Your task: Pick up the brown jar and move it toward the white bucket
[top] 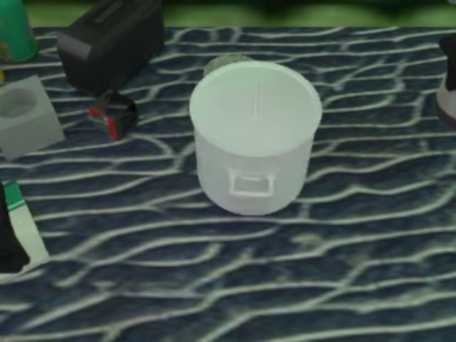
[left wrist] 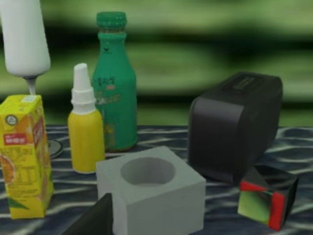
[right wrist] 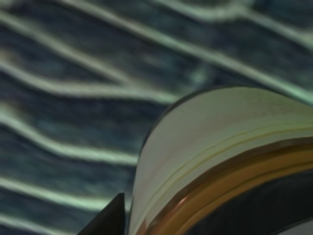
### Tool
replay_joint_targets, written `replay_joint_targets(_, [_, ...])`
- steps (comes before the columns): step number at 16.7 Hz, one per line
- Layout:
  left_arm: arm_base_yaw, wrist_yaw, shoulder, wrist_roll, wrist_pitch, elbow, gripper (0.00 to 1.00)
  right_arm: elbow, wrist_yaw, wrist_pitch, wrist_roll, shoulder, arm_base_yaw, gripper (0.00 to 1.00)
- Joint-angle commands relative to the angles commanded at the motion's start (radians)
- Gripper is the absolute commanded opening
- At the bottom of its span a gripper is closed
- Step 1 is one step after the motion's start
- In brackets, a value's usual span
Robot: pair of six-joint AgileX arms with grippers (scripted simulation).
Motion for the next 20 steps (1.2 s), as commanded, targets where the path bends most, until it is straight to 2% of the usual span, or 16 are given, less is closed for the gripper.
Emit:
replay_joint_targets(4, [0.000,0.000,0.000,0.000,0.000,0.000,1.00,-0.053,0.024,0.041,0.111,-0.011,0.053,0.00])
replay_joint_targets(10, [0.000,0.000,0.000,0.000,0.000,0.000,1.00,-0.230,0.099,0.172,0.522,-0.061,0.209,0.00])
replay_joint_targets(13, [0.000,0.000,0.000,0.000,0.000,0.000,1.00,-0.311,0.130,0.231,0.673,-0.086,0.280,0.00])
replay_joint_targets(16, [0.000,0.000,0.000,0.000,0.000,0.000,1.00,-0.349,0.144,0.259,0.728,-0.100,0.312,0.00])
replay_joint_targets(20, [0.000,0.000,0.000,0.000,0.000,0.000,1.00,-0.346,0.141,0.257,0.728,-0.095,0.307,0.00])
